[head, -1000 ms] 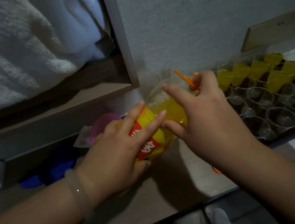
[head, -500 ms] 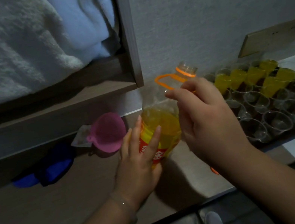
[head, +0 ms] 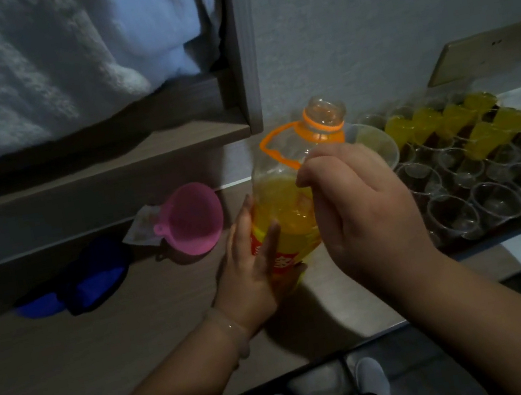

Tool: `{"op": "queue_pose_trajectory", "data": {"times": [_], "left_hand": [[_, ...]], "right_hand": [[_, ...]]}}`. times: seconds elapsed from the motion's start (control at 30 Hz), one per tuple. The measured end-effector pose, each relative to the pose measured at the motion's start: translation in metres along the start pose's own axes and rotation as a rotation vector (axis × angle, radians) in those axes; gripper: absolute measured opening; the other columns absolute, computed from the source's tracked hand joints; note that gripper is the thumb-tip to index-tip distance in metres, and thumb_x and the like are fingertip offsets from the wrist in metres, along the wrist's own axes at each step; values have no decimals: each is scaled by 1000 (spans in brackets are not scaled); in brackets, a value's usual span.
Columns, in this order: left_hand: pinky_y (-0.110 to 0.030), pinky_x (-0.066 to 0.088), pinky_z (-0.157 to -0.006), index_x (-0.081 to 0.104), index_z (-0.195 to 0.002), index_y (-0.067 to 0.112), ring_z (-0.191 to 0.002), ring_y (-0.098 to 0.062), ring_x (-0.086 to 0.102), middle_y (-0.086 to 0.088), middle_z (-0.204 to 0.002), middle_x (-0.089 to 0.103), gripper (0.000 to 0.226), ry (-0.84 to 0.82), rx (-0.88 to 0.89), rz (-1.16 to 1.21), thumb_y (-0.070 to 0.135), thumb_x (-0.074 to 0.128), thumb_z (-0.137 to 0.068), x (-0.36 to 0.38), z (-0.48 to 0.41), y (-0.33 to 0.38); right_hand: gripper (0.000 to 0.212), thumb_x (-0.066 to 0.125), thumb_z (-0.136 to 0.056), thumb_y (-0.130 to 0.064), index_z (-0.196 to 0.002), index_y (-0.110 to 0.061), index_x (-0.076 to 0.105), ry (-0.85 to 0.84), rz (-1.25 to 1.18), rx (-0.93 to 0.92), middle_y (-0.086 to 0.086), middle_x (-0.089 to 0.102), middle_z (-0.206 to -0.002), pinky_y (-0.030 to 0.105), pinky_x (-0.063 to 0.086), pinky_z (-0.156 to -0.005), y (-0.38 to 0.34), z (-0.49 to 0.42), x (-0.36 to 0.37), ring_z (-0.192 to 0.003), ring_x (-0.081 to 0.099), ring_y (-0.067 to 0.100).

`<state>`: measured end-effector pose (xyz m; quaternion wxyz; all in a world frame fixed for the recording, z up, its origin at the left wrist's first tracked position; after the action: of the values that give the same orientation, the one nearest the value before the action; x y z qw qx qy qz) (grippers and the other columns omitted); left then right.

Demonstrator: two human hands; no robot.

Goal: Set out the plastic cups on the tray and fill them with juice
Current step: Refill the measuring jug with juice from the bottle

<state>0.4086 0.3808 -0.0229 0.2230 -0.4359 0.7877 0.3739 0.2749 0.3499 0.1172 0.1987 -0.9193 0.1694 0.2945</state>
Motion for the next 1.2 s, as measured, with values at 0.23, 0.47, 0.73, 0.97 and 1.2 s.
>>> {"op": "queue_pose_trajectory", "data": {"times": [0.23,0.47,0.73,0.97,1.2], "left_hand": [[-50,35,-107,-13,-147,44,-142,-40,18,-29,-148,11,99,-6,-26,57,63,60,-82,9,4,-19],[-40,27,-115,-17,-148,39,-138,-40,25,-29,-146,21,97,-22,-83,50,68,51,-84,6,18,-27],[-65,41,-95,-10,-151,26,-134,-45,27,-21,-154,5,109,-19,33,-130,38,70,-78,-8,37,-28],[-57,43,-98,3,-152,34,-133,-44,34,-10,-160,-4,104,-41,106,-162,26,70,-73,-37,34,-16],[-45,33,-109,30,-136,22,-135,-31,32,-16,-145,26,62,161,174,-72,21,64,-84,-81,18,29]], "right_hand": [[20,46,-94,-4,-91,1,65,-15,-17,-77,19,66,-98,36,43,-72,-10,8,17,-78,57,33],[18,57,-91,-2,-107,-8,53,-7,-55,-134,18,67,-100,38,45,-71,-6,25,24,-77,57,32],[18,66,-89,-5,-104,3,71,39,24,-66,15,63,-105,34,42,-75,-7,29,27,-81,56,29],[17,64,-90,-9,-103,0,72,97,83,-73,9,50,-113,34,40,-74,-13,28,26,-82,48,25],[36,62,-91,-13,-126,-12,53,107,60,-61,12,51,-124,37,43,-79,-13,42,13,-88,50,24]]}}
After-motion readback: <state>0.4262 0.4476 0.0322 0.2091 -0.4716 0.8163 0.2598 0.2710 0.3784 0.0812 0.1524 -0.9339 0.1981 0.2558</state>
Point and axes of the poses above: each hand's wrist, its own z-axis away from the middle knuckle, its own x-axis out of the palm, y = z × x, the point moved 5 cm from there along -z, towards the middle knuckle
